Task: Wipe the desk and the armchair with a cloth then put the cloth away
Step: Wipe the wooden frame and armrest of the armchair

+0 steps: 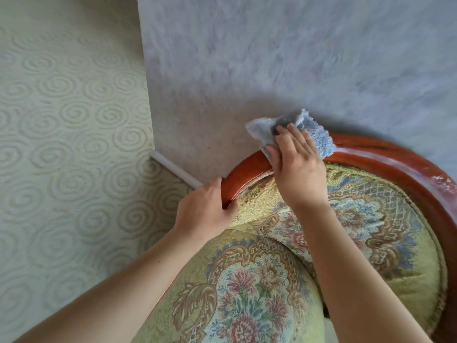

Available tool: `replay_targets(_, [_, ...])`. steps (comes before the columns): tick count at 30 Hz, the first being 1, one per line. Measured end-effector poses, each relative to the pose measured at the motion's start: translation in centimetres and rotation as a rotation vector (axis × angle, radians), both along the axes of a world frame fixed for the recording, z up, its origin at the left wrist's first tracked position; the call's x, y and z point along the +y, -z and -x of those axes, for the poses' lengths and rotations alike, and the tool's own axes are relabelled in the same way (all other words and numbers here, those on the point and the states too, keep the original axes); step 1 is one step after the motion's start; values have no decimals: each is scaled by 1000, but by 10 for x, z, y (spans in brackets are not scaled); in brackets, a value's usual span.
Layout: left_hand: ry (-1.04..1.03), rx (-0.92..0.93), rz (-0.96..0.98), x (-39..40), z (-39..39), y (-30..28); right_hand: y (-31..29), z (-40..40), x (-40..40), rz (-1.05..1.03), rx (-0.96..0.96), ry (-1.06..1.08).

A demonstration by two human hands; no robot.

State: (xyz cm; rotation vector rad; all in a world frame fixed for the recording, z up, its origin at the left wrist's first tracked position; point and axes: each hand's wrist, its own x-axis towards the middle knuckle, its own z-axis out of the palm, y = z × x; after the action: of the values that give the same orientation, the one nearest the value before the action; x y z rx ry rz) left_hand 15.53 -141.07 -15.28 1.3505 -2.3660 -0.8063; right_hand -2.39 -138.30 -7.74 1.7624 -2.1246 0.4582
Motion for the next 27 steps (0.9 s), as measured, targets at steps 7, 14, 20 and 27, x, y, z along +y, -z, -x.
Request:
replay_targets(7, [6,127,7,-18,35,-1,-24,59,28,169,-85,258])
replay_targets(14, [-14,213,81,-18,37,7,4,13,2,231,-108,173])
replay_targets(20, [-9,224,34,-17,34,8,-5,37,15,47,79,-56])
replay_targets(27, [-40,216,47,-17,34,8,-29,101,75,219,-7,350])
